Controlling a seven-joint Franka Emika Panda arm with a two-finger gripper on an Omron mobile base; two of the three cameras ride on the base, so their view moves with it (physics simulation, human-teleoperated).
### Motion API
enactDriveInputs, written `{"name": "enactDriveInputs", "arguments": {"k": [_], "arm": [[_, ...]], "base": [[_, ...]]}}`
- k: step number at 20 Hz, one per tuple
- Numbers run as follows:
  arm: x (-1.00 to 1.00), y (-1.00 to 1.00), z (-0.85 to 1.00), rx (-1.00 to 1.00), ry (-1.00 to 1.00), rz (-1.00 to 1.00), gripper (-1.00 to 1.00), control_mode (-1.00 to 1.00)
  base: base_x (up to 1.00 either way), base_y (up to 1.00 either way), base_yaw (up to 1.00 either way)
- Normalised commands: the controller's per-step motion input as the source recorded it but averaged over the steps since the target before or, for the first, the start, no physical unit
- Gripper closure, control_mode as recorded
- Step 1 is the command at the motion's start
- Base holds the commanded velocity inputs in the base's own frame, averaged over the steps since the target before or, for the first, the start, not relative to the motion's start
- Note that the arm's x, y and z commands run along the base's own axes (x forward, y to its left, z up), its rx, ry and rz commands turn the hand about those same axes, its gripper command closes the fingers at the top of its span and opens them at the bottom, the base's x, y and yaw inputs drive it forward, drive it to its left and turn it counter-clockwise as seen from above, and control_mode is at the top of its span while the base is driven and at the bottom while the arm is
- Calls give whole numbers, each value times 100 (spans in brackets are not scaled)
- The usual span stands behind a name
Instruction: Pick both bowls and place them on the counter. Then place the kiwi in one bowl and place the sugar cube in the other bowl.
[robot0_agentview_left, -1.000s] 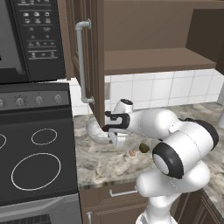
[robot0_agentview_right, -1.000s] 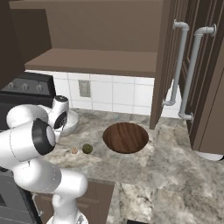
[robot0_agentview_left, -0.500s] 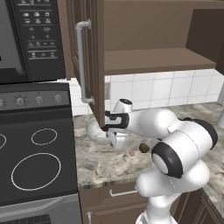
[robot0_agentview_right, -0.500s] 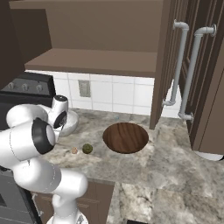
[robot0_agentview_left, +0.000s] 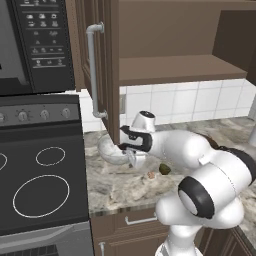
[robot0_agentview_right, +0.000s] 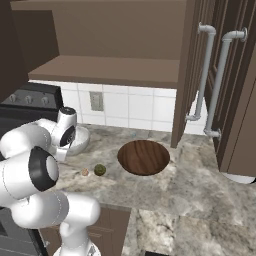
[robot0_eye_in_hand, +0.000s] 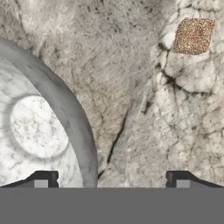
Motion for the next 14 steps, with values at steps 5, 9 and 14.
{"name": "enactDriveInputs", "arguments": {"k": [5,9,14], "arm": [[-21,-11,23,0,-7,0,-100,-100],[-25,-17,28,0,-6,1,-100,-100],[-33,-21,31,0,-7,10,-100,-100]], "base": [[0,0,0],[0,0,0],[0,0,0]]}}
